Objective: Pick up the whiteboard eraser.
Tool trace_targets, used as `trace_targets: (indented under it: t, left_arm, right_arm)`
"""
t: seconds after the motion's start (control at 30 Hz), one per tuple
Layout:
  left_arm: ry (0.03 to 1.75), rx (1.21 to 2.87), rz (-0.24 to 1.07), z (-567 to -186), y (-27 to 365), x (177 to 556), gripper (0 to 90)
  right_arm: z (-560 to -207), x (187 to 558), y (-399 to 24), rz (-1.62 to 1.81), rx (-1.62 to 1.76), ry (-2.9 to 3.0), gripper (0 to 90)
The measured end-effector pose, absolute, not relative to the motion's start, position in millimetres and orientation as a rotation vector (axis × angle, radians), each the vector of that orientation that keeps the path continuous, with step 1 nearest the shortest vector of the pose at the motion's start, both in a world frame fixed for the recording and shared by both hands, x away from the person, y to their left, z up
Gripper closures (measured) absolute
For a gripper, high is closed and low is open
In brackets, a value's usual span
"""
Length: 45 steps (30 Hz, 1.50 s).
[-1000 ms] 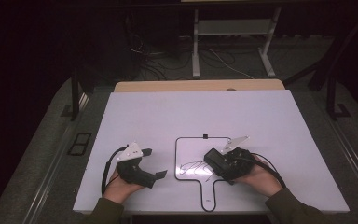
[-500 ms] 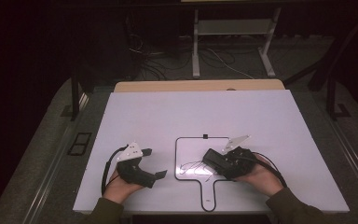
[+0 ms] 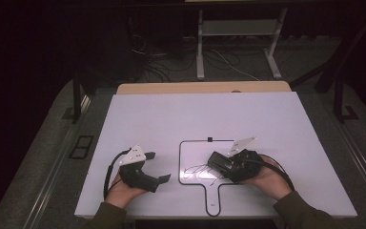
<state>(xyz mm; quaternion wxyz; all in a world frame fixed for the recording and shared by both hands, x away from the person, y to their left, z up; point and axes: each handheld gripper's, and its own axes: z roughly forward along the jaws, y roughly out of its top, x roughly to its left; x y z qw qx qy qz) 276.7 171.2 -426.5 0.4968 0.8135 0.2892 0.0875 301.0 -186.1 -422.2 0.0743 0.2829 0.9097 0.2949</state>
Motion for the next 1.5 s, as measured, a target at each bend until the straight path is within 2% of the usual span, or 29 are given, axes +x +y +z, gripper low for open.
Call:
trace_targets:
  t: [0.9, 1.5]
  left_arm:
    - [0.697, 1.971, 0.212, -426, 171, 277, 0.0]
    - [0.692, 1.967, 0.199, -428, 170, 281, 0.0]
  right_arm:
    - [-407, 331, -139, 0.916, 0.598, 2.812, 38.5]
    - [-405, 331, -119, 0.947, 0.535, 2.843, 38.6]
